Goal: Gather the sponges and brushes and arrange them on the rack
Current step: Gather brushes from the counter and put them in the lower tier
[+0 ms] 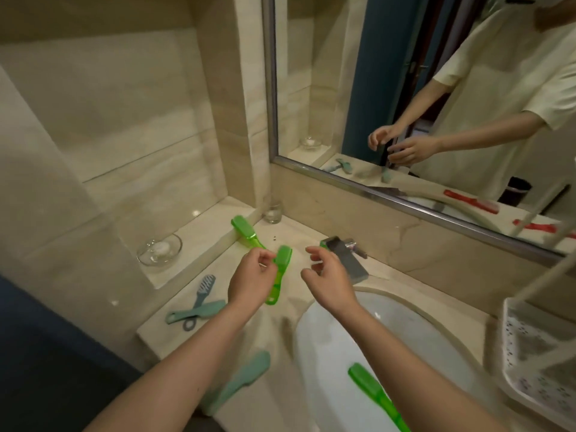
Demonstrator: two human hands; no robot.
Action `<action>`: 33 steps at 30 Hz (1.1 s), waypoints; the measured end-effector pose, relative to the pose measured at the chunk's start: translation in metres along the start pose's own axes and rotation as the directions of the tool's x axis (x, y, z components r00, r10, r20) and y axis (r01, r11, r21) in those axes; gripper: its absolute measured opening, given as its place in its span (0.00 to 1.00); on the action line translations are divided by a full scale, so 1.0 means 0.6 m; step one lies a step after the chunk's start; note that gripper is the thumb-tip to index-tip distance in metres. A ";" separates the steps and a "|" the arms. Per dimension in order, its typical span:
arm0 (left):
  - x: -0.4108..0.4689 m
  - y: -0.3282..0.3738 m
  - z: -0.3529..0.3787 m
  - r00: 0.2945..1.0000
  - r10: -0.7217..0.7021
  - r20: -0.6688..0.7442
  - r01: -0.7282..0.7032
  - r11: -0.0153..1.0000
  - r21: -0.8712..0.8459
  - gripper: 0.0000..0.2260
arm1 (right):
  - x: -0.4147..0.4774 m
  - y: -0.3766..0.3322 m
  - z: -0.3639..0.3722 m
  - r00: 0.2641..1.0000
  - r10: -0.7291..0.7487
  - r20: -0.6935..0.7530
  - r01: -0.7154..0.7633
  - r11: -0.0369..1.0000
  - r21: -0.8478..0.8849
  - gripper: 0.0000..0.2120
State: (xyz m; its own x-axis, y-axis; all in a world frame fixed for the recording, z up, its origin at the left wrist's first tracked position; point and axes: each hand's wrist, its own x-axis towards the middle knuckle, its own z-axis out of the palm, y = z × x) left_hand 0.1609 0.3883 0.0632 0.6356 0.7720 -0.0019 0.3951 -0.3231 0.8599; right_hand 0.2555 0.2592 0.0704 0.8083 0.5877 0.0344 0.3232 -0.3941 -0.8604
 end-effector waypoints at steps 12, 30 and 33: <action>0.187 -0.137 0.005 0.926 -0.301 0.230 0.318 0.947 -0.043 0.15 | 0.117 0.060 0.165 0.941 0.329 0.076 -0.310 0.931 -0.190 0.30; 0.330 -0.216 0.086 0.863 -0.426 0.272 0.474 0.869 -0.143 0.07 | 0.180 0.121 0.259 0.824 0.563 -0.066 -0.527 0.719 -0.453 0.17; 0.336 -0.222 0.093 0.861 -0.439 0.257 0.478 0.871 -0.116 0.07 | 0.183 0.125 0.257 0.826 0.560 -0.061 -0.521 0.720 -0.459 0.13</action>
State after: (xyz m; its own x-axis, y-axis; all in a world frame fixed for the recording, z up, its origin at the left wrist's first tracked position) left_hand 0.2735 0.5566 -0.0800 0.5445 0.6660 -0.5099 0.5712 0.1508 0.8069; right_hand 0.2926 0.4029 -0.0689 0.8789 0.2219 -0.4222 0.0368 -0.9141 -0.4038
